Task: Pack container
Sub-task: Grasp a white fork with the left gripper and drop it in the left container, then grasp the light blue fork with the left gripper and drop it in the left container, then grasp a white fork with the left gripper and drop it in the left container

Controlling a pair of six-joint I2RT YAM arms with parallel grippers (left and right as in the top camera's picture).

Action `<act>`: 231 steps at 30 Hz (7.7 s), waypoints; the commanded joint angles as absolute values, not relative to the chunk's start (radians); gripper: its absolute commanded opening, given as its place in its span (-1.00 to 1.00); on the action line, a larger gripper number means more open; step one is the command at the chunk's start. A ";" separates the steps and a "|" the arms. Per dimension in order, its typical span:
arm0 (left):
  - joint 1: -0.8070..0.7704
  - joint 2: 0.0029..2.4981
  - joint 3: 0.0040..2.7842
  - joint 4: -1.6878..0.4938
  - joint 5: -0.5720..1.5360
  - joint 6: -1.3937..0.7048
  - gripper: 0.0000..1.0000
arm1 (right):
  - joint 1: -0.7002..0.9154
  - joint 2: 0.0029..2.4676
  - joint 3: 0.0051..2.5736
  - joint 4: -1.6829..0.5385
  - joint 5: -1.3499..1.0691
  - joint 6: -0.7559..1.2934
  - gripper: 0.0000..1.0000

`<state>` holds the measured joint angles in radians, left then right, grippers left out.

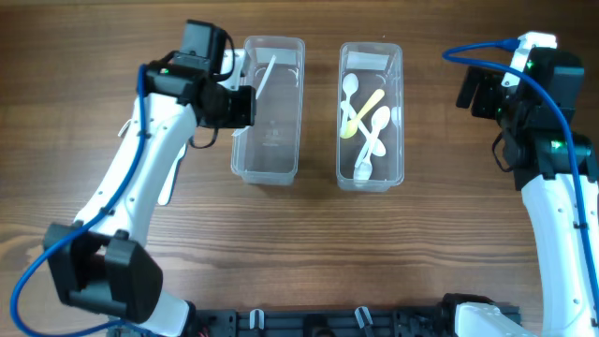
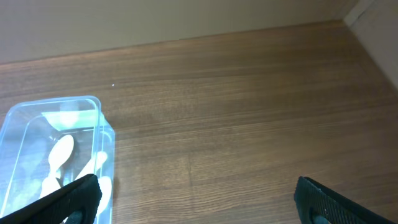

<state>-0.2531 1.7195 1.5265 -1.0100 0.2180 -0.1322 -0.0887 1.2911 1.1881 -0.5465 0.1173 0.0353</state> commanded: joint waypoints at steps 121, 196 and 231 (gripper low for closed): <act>0.065 1.837 1.034 -0.274 -0.069 0.465 1.00 | -0.088 1.292 1.203 -0.543 0.135 0.026 1.00; -0.237 1.356 1.055 -0.303 0.113 -0.223 -0.92 | -0.088 1.292 1.203 -0.543 0.135 0.027 1.00; 0.396 1.503 1.052 -0.646 -0.151 0.059 0.99 | -0.088 1.292 1.203 -0.543 0.135 0.027 0.99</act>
